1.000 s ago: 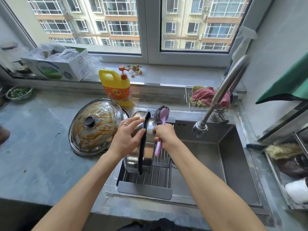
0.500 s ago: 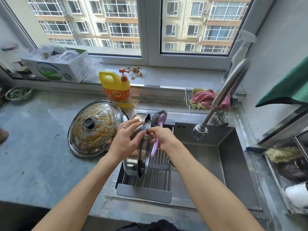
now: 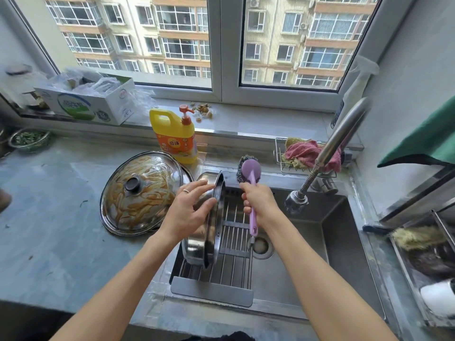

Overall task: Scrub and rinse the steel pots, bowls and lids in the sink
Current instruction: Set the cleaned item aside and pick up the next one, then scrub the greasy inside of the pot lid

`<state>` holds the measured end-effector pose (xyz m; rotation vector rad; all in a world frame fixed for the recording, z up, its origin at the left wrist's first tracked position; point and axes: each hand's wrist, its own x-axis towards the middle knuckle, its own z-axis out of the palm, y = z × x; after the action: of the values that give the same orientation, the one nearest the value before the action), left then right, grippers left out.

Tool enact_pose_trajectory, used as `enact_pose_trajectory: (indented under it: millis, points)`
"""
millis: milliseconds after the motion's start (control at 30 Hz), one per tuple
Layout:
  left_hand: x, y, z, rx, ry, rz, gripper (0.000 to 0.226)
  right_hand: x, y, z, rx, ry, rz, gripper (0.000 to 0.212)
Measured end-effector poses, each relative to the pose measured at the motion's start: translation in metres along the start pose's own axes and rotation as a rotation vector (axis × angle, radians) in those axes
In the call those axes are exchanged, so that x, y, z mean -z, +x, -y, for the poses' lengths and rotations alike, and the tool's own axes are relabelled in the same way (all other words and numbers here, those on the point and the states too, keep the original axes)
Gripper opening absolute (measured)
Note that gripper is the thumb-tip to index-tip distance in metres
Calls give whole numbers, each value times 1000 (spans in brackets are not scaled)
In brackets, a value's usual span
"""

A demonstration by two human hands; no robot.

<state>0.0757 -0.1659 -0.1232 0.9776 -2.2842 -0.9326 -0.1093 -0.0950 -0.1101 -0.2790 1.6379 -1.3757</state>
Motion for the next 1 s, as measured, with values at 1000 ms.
enact_pose_trajectory:
  millis: [1000]
  points:
    - [99,58,186,530,286,-143,34,-106,-8,43,242,-591,39,30]
